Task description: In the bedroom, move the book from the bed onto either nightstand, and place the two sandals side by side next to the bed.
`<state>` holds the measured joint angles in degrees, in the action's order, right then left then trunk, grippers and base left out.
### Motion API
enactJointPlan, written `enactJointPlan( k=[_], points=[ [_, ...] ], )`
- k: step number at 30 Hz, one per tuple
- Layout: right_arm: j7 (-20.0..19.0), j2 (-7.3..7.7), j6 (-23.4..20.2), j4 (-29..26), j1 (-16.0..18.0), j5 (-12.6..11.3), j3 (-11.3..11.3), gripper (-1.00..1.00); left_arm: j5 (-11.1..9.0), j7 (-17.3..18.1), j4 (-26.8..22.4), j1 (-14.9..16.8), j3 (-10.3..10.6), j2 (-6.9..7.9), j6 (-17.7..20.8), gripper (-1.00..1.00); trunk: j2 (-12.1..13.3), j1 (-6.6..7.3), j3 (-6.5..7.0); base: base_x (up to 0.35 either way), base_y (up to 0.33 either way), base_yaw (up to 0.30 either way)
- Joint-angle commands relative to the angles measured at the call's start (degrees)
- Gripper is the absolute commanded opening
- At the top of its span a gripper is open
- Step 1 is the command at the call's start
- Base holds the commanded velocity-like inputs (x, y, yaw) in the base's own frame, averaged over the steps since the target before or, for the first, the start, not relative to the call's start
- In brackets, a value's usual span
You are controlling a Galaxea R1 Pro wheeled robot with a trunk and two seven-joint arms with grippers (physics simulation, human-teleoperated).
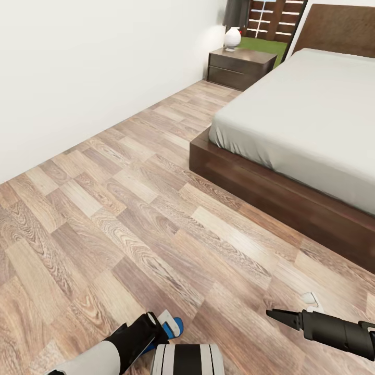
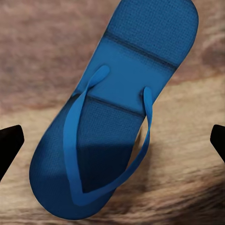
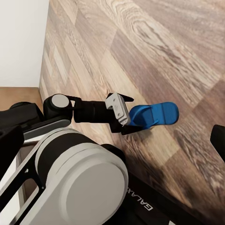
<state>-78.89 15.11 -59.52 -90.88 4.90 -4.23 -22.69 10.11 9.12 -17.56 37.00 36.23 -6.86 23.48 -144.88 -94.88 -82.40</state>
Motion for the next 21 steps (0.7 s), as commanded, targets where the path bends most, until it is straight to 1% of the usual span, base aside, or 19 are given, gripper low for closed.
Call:
enactJointPlan(
  k=[1,21],
  points=[
    [-0.1,0.01,-0.5,0.0,0.0,-0.2,0.0,1.00,0.6,0.4,-0.1,0.0,0.0,0.01,0.2,1.00,0.0,0.01,-0.04,0.000,0.000,0.000],
    [-0.1,0.02,-0.5,0.0,0.0,-0.2,0.0,1.00,0.7,0.9,-0.1,0.0,0.1,0.16,0.2,1.00,0.0,0.01,-0.04,0.000,0.000,0.000]
  ],
)
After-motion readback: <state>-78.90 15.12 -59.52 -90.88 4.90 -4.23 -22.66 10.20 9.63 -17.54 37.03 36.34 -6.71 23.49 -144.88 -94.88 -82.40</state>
